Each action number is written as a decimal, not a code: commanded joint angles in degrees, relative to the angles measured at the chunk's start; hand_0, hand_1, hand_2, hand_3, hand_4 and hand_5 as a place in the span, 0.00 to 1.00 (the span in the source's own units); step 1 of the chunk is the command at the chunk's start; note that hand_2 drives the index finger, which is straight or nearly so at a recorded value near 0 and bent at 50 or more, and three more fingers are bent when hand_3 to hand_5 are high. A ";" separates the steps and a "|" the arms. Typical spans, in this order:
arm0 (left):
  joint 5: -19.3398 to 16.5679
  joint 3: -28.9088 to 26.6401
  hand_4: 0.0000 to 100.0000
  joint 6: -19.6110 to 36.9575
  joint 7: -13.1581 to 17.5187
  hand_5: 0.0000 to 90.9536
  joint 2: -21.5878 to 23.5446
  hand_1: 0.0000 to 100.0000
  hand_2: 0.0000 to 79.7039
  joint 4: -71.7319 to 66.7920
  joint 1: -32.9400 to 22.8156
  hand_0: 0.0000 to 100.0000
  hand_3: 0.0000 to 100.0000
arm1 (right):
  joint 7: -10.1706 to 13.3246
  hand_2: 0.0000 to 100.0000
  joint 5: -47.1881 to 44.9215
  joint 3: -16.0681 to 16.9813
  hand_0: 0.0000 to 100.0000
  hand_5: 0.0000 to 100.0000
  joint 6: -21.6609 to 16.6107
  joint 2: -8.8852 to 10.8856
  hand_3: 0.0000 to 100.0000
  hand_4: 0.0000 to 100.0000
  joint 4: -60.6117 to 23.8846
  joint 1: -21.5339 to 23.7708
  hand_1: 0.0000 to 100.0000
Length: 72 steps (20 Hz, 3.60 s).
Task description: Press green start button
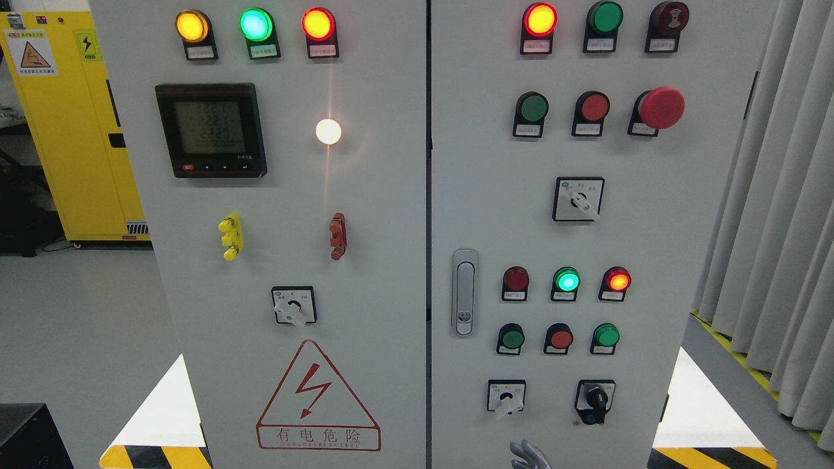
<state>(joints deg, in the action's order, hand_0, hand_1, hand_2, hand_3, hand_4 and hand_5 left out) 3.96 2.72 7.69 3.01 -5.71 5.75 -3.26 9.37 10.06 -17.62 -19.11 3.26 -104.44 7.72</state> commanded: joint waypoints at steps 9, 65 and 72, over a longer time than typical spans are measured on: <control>0.00 0.00 0.00 -0.04 -0.02 0.00 0.00 0.56 0.00 -0.03 -0.08 0.12 0.00 | -0.06 0.00 1.10 1.19 0.52 0.20 0.13 -0.19 0.20 0.28 -0.23 0.37 0.65; 0.00 0.00 0.00 -0.04 -0.02 0.00 0.00 0.56 0.00 -0.04 -0.08 0.12 0.00 | -0.85 0.00 62.10 11.91 1.00 0.96 6.90 -1.24 0.80 0.85 7.06 -20.02 1.00; 0.00 0.00 0.00 -0.04 -0.02 0.00 0.00 0.56 0.00 0.05 0.01 0.12 0.00 | -1.02 0.00 62.01 11.91 1.00 0.95 7.07 -1.24 0.80 0.85 6.80 -20.37 1.00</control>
<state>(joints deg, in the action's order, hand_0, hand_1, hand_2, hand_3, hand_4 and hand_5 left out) 3.96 2.72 7.69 3.01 -5.71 5.73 -3.27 8.58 72.15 -5.41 -12.23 1.98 -97.90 -12.34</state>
